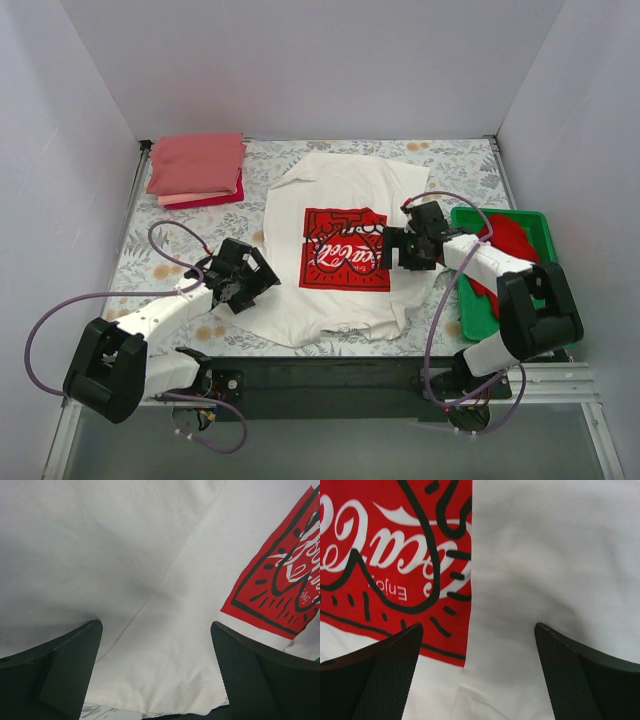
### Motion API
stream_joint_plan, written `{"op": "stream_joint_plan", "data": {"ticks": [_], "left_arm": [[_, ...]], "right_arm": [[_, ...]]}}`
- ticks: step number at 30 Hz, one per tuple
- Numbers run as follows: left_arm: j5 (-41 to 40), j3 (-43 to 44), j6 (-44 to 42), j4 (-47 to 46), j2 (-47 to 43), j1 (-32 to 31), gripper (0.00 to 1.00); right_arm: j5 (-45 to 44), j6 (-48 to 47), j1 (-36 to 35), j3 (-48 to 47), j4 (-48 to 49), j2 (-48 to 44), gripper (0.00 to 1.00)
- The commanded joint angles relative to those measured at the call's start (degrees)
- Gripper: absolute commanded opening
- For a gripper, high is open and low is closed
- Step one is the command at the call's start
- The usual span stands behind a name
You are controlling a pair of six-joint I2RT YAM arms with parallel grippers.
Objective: Fold and stack the t-shirts
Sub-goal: Flatten the tshirt out
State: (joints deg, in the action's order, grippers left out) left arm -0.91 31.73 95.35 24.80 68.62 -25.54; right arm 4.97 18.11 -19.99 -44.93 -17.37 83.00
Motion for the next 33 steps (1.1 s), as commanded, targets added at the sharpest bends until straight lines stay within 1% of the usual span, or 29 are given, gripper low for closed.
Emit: {"op": "stream_joint_plan", "data": {"ticks": [1,5,7,8,9,10,11,12,13,15,17,18,20,21,22,25,27,30,33], "left_arm": [[3.26,-4.12,0.80,5.70,-1.99,-2.49,0.91],[6.61,-6.32,2.90,7.63,-5.16,-7.14,0.91],[8.80,-7.02,4.14,7.64,-5.86,-10.83,0.91],[10.12,-7.03,4.40,7.63,-5.95,-12.50,0.91],[11.88,-7.03,5.19,7.29,-5.78,-16.61,0.91],[12.33,-6.42,5.72,7.11,-5.52,-19.08,0.91],[12.33,-6.15,6.33,6.76,-4.73,-21.63,0.91],[11.98,-5.80,6.95,5.36,-4.38,-26.96,0.91],[12.16,-5.54,6.95,4.48,-3.59,-29.37,0.91],[12.77,-3.87,6.43,1.85,-0.44,-34.72,0.91],[12.68,-1.16,4.33,0.17,2.21,-37.12,0.91],[12.77,-0.01,3.53,-1.84,5.61,-38.78,0.91],[11.98,2.72,1.42,-3.52,8.97,-39.93,0.91],[11.98,5.08,0.37,-5.88,10.38,-40.55,0.91],[10.33,6.14,-0.94,-6.34,12.83,-40.81,0.91],[5.76,10.72,-3.24,-6.87,14.96,-40.99,0.91],[4.51,13.87,-5.60,-6.95,15.14,-41.08,0.92],[1.61,16.70,-8.07,-3.81,14.00,-40.99,0.92],[-5.76,19.33,-8.95,-0.20,10.58,-41.08,0.96]], "right_arm": [[0.91,-2.02,0.12,-5.68,3.65,5.05,0.98],[0.92,-1.94,0.04,-9.20,4.09,11.47,0.98],[1.97,-2.29,-0.05,-11.23,4.18,14.88,0.98],[2.41,-2.38,-0.14,-13.67,4.27,16.21,0.98],[3.02,-2.55,-0.57,-15.00,4.36,17.53,0.98],[3.37,-3.16,-0.93,-16.41,4.44,19.11,0.98],[4.33,-3.34,-1.71,-19.90,4.18,22.26,0.98],[4.95,-3.69,-2.33,-21.50,3.92,24.03,0.98],[5.74,-4.30,-3.03,-23.52,3.66,27.18,0.98],[7.24,-4.92,-5.48,-28.43,2.17,30.01,0.98],[7.07,-5.45,-7.42,-30.82,1.99,33.27,0.98],[7.16,-5.71,-9.35,-32.14,1.72,34.23,0.98],[7.86,-6.59,-11.90,-35.83,1.28,36.70,0.98],[8.21,-6.94,-12.61,-36.89,1.28,37.31,0.98],[8.82,-7.56,-13.32,-39.25,1.11,38.54,0.98],[11.54,-9.40,-15.69,-43.64,0.93,40.48,0.98],[14.10,-10.63,-16.75,-45.76,0.58,41.01,0.98],[11.04,-10.99,-16.84,-47.01,-0.65,38.56,0.98],[5.85,-11.43,-16.75,-44.82,-1.09,32.68,0.99]]}}
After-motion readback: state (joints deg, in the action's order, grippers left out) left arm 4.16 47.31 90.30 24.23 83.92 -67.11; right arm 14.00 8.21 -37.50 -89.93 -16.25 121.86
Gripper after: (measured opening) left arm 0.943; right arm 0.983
